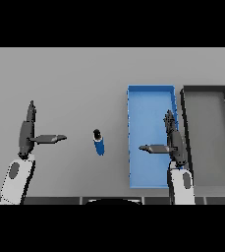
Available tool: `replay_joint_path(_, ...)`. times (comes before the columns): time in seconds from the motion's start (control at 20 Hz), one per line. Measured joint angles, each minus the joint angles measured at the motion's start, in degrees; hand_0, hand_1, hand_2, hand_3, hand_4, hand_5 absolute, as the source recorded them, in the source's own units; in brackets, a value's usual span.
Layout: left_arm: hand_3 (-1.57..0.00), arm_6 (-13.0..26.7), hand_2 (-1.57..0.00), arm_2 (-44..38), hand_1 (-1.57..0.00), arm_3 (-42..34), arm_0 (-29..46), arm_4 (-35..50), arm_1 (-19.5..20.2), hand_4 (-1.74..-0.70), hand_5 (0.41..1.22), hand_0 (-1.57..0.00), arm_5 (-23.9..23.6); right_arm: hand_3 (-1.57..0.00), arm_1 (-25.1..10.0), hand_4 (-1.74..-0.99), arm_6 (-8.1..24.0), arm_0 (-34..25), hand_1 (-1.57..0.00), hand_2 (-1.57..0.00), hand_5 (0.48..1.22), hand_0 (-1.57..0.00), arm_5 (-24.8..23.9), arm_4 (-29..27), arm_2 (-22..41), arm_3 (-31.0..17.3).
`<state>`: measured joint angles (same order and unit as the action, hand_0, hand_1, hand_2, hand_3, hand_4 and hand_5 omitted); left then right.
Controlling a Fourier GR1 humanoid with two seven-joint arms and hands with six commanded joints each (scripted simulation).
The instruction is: Pick up the blue pipe and place it into the blue bin.
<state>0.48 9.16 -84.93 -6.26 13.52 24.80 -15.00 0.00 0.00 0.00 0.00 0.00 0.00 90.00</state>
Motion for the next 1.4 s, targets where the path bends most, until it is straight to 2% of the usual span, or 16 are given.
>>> replay_joint_path(0.3, 0.0, 0.7, 0.0, 0.8, 0.0, 1.6, -2.6, -1.0, -1.5, -0.97, 0.593, 0.0, -0.8, 0.0, -1.3, -1.205, 0.7, -2.2, 0.0, 0.0, 0.629, 0.0, 0.6, -1.0, -1.7, -2.2)
replay_joint_path(0.35, 0.0, -3.3, 0.0, 2.1, 0.0, 1.7, -0.8, -1.4, 2.2, -0.96, 0.592, 0.0, 4.8, 0.0, -5.0, -1.201, -4.8, -0.4, 0.0, 0.0, 0.628, 0.0, 1.1, 3.1, -0.2, -0.3)
replay_joint_path(0.4, 0.0, -5.2, 0.0, 2.3, 0.0, 2.6, -0.2, -1.3, 5.1, -0.96, 0.59, 0.0, 8.8, 0.0, -7.1, -1.197, -7.8, 1.9, 0.0, 0.0, 0.627, 0.0, 1.7, 5.8, 1.2, 1.7)
replay_joint_path(0.55, 0.0, -8.5, 0.0, 3.7, 0.0, 3.6, 0.3, -2.0, 7.2, -0.96, 0.595, 0.0, 13.5, 0.0, -8.9, -1.196, -7.8, 3.8, 0.0, 0.0, 0.623, 0.0, 2.0, 9.2, 3.3, 4.2)
replay_joint_path(0.7, 0.0, -9.1, 0.0, 3.9, 0.0, 2.8, 0.5, -0.7, 8.5, -0.97, 0.594, 0.0, 16.4, 0.0, -9.1, -1.197, -6.4, 3.6, 0.0, 0.0, 0.621, 0.0, 2.1, 9.1, 3.2, 4.7)
replay_joint_path(0.8, 0.0, -11.1, 0.0, 4.7, 0.0, 0.8, 2.1, 0.2, 10.3, -0.99, 0.573, 0.0, 19.9, 0.0, -9.7, -1.181, -6.7, 3.8, 0.0, 0.0, 0.619, 0.0, 2.5, 9.2, 3.2, 4.5)
replay_joint_path(0.95, 0.0, -9.9, 0.0, 7.7, 0.0, -1.7, 3.8, -0.7, 11.5, -1.05, 0.535, 0.0, 23.4, 0.0, -9.2, -1.176, -6.3, 2.8, 0.0, 0.0, 0.615, 0.0, 2.6, 9.3, 3.6, 3.8)
replay_joint_path(1.0, 0.0, -9.7, 0.0, 8.9, 0.0, -3.8, 4.2, -0.8, 11.7, -1.07, 0.522, 0.0, 24.4, 0.0, -9.3, -1.174, -7.2, 3.4, 0.0, 0.0, 0.616, 0.0, 2.6, 9.5, 3.7, 4.0)
replay_joint_path(1.15, 0.0, -5.5, 0.0, 13.2, 0.0, -5.7, 4.2, -1.7, 9.9, -1.13, 0.485, 0.0, 26.6, 0.0, -9.9, -1.174, -5.5, 3.0, 0.0, 0.0, 0.618, 0.0, 2.4, 9.7, 3.4, 4.8)
replay_joint_path(1.2, 0.0, -5.7, 0.0, 14.3, 0.0, -6.2, 4.6, -3.0, 9.6, -1.13, 0.475, 0.0, 26.5, 0.0, -9.8, -1.182, -5.4, 3.0, 0.0, 0.0, 0.618, 0.0, 2.6, 8.7, 3.0, 5.1)
replay_joint_path(1.4, 0.0, -2.8, 0.0, 17.8, 0.0, -7.0, 3.3, -5.1, 6.6, -1.14, 0.452, 0.0, 26.4, 0.0, -8.8, -1.205, -4.6, 3.4, 0.0, 0.0, 0.618, 0.0, 2.4, 9.2, 3.8, 5.4)
